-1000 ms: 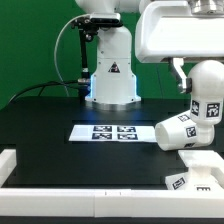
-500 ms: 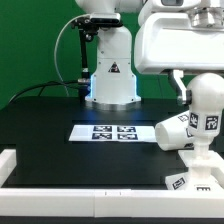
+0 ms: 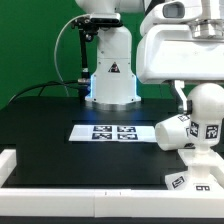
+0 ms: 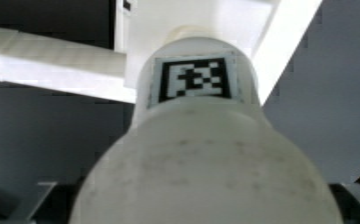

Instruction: Assemble lamp

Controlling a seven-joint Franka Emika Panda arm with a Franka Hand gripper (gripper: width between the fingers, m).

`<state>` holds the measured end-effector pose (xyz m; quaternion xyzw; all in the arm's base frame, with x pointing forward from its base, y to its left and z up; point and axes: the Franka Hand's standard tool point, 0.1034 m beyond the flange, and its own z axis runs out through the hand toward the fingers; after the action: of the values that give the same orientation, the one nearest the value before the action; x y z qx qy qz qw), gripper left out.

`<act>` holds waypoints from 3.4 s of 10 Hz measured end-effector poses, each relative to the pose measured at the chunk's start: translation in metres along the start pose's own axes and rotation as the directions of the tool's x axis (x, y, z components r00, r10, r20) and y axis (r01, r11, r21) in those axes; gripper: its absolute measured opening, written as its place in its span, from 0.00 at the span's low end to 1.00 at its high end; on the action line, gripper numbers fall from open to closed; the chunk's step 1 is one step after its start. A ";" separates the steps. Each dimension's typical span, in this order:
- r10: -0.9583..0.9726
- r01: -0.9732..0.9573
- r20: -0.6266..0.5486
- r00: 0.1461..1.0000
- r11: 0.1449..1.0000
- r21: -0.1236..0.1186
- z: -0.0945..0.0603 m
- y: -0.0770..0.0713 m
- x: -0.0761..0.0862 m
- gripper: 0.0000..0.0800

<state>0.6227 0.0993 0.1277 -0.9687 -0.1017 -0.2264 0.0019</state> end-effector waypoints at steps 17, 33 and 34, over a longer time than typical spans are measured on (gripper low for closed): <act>0.000 -0.017 0.455 0.891 0.999 0.034 0.002 0.005 -0.005 0.87; 0.955 -0.919 0.244 0.170 0.243 -0.310 0.007 0.007 -0.005 0.72; 0.952 -0.917 0.247 0.179 0.252 -0.308 0.007 0.006 -0.006 0.81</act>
Offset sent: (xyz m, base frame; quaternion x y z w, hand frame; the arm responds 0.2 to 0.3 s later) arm -0.0024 -0.0086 -0.0133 -0.0030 0.0002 -0.0055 1.0000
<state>0.6221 0.0922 0.1191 -0.8491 0.5225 0.0133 0.0764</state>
